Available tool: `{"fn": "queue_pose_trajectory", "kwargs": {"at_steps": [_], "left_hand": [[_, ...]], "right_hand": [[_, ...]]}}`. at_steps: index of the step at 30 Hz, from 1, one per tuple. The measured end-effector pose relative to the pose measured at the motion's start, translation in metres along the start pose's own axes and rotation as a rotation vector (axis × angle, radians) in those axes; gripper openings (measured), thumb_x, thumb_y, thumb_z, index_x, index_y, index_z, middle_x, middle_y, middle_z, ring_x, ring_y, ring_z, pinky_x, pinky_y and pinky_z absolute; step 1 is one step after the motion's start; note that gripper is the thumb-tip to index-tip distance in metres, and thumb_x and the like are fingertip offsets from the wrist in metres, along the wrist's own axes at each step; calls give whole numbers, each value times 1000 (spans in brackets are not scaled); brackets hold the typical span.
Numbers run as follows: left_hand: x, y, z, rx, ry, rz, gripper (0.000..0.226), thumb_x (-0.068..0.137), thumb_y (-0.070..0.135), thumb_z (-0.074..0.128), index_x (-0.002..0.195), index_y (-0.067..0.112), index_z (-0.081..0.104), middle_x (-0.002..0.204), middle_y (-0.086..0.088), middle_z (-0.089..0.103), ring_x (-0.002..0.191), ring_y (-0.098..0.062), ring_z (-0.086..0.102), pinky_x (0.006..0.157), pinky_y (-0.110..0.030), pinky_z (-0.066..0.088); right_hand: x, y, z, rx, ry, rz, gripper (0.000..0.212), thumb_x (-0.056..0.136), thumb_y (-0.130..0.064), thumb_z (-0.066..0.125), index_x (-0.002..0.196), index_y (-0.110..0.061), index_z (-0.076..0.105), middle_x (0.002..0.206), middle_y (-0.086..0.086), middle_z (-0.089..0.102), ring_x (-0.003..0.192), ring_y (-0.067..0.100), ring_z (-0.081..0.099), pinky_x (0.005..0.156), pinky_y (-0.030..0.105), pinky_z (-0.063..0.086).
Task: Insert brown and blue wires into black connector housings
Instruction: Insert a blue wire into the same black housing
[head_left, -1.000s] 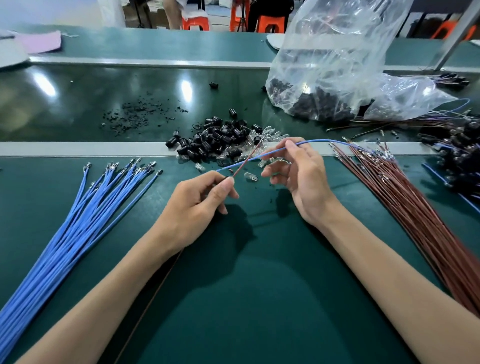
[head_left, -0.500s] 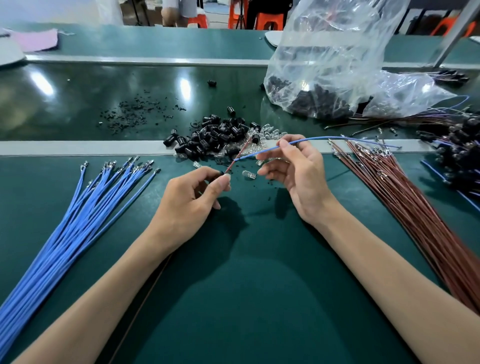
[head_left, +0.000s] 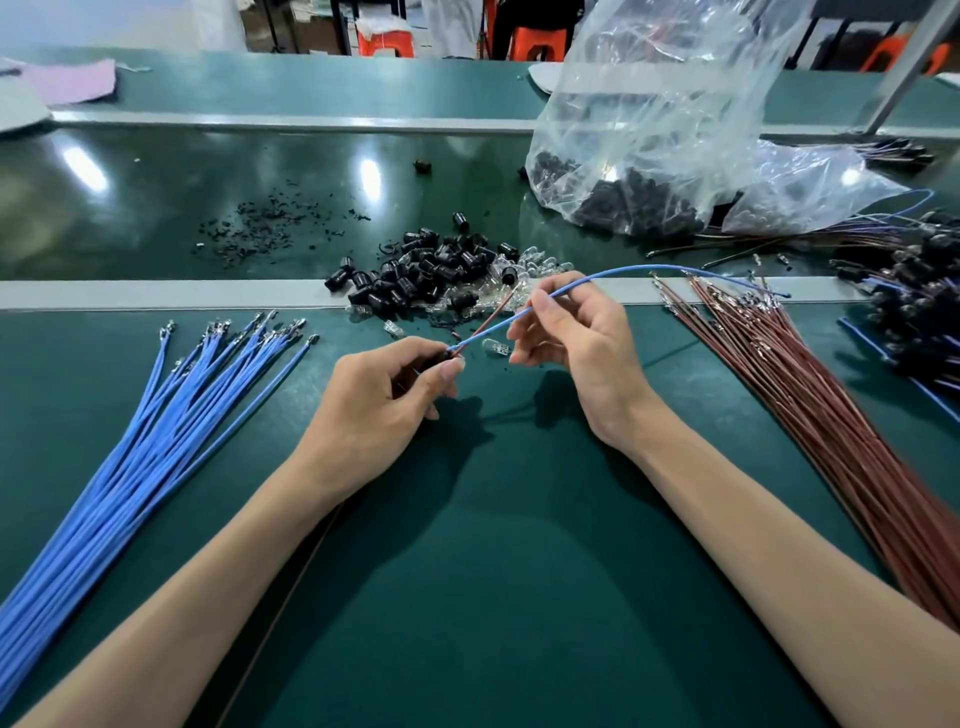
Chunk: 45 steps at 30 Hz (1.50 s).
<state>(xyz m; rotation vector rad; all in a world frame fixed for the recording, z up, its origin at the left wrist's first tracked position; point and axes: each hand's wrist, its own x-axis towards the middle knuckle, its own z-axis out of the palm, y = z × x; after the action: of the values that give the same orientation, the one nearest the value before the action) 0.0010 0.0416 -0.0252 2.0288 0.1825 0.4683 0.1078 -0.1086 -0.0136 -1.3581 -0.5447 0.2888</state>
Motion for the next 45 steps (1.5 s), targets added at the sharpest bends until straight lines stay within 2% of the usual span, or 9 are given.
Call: {"fn": "queue_pose_trajectory", "kwargs": {"at_steps": [7, 11, 15, 20, 27, 32, 38, 43, 45], "left_hand": [[-2, -1, 0, 23, -65, -8, 11, 91, 22, 60, 87, 17, 70, 68, 7, 68, 53, -2, 56, 59, -12, 44], [-2, 0, -1, 36, -103, -1, 26, 87, 39, 56, 85, 19, 72, 68, 8, 69, 57, -8, 58, 63, -24, 49], [-2, 1, -1, 7, -135, -10, 35, 83, 49, 49, 82, 23, 71, 66, 6, 69, 60, -9, 59, 65, -25, 50], [-1, 0, 0, 13, -163, 3, 34, 86, 47, 47, 80, 23, 71, 63, 7, 68, 62, -9, 60, 66, -20, 48], [-4, 6, -1, 94, -162, 12, 33, 90, 48, 56, 79, 22, 73, 64, 7, 68, 66, -30, 59, 69, -47, 50], [-5, 13, -1, 81, -156, -14, 36, 80, 53, 50, 78, 26, 73, 62, 6, 67, 64, -38, 55, 62, -47, 46], [-5, 14, -2, 92, -153, -22, 33, 81, 51, 51, 77, 27, 74, 60, 8, 66, 61, -34, 53, 57, -40, 42], [-6, 14, -2, 77, -157, -34, 36, 82, 52, 49, 77, 27, 74, 62, 7, 67, 65, -38, 55, 62, -45, 45], [-6, 14, -1, 84, -161, -38, 37, 81, 53, 49, 77, 26, 75, 61, 7, 66, 65, -35, 55, 59, -40, 43]], "right_hand": [[1, 3, 1, -88, -77, -39, 17, 95, -6, 53, 82, -17, 57, 75, -11, 62, 67, 4, 61, 58, 18, 49], [2, 3, -1, -66, -96, -64, 21, 92, -5, 56, 80, -20, 61, 91, -9, 60, 82, 0, 60, 65, 17, 50], [4, 2, -3, 30, -78, -5, 17, 95, -7, 53, 83, -18, 59, 78, -6, 69, 72, 9, 66, 63, 20, 52], [0, 5, -2, -154, -237, -24, 14, 87, -5, 64, 80, -16, 67, 72, -6, 69, 68, 9, 66, 69, 19, 52], [-1, 4, -3, -301, -339, -26, 9, 83, -11, 70, 79, -19, 71, 80, -5, 67, 77, 13, 60, 76, 26, 47], [5, -2, -6, 21, -160, 93, 19, 96, -26, 47, 80, -18, 55, 83, -4, 65, 67, 9, 60, 58, 19, 44], [4, 4, -3, -237, -208, 25, 18, 88, -16, 64, 72, -16, 57, 86, -8, 61, 76, 6, 55, 63, 14, 42], [7, 2, -6, 49, -101, 111, 23, 101, -29, 36, 85, -17, 48, 96, -4, 60, 81, 5, 62, 63, 21, 47], [7, 4, -5, -83, -108, 86, 22, 101, -20, 40, 81, -16, 49, 96, -5, 57, 77, -2, 59, 62, 17, 46]]}}
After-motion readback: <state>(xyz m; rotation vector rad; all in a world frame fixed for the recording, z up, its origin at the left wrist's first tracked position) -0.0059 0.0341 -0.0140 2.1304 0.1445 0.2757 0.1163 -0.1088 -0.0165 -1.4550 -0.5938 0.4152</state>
